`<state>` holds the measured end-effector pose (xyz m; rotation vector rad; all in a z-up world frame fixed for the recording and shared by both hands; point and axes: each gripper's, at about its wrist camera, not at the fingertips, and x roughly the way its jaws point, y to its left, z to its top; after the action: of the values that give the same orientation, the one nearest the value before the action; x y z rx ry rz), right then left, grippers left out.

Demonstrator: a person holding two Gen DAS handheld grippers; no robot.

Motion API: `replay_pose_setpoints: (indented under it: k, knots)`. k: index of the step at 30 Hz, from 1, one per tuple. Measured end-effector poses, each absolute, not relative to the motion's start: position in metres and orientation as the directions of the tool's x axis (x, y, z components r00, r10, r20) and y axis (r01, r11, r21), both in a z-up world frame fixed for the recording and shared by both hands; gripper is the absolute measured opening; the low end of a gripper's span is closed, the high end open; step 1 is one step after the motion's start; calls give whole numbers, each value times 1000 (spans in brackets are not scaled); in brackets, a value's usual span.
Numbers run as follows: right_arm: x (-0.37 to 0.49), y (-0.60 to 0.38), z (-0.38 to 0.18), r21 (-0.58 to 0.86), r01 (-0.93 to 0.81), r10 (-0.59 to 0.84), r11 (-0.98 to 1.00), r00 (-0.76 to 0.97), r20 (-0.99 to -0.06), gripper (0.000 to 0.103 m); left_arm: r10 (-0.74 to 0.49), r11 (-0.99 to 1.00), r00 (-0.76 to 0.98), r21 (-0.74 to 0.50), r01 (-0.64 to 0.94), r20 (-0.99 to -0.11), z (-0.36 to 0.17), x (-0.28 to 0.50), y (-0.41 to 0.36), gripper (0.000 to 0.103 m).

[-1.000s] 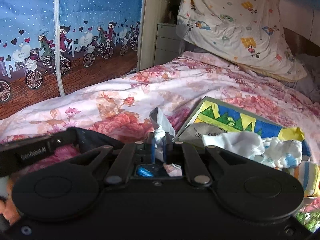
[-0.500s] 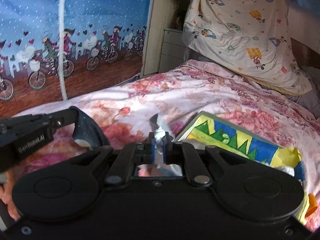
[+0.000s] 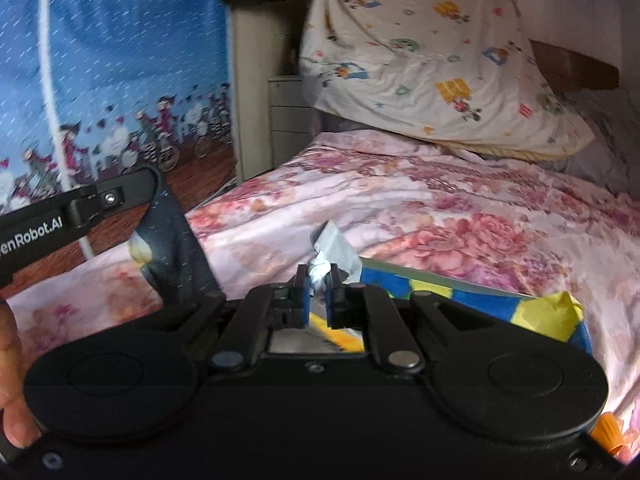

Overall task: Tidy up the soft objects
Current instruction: 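Carry the black mask and grey mask onto the dinosaur drawing frame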

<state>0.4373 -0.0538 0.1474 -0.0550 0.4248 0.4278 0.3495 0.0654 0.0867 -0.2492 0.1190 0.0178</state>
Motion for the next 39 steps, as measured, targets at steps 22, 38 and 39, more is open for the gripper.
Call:
replay_pose_setpoints:
  k: [22, 38, 39]
  knots:
    - [421, -205, 89, 180, -243, 301, 953, 826, -476, 3, -217, 965, 894, -223, 136, -392, 18, 396, -38, 0]
    - [420, -229, 77, 241, -199, 294, 950, 830, -474, 26, -196, 974, 883, -189, 125, -426, 19, 392, -51, 23]
    - [418, -229, 78, 247, -196, 294, 949, 831, -471, 29, -194, 974, 885, -192, 122, -423, 20, 390, -50, 25]
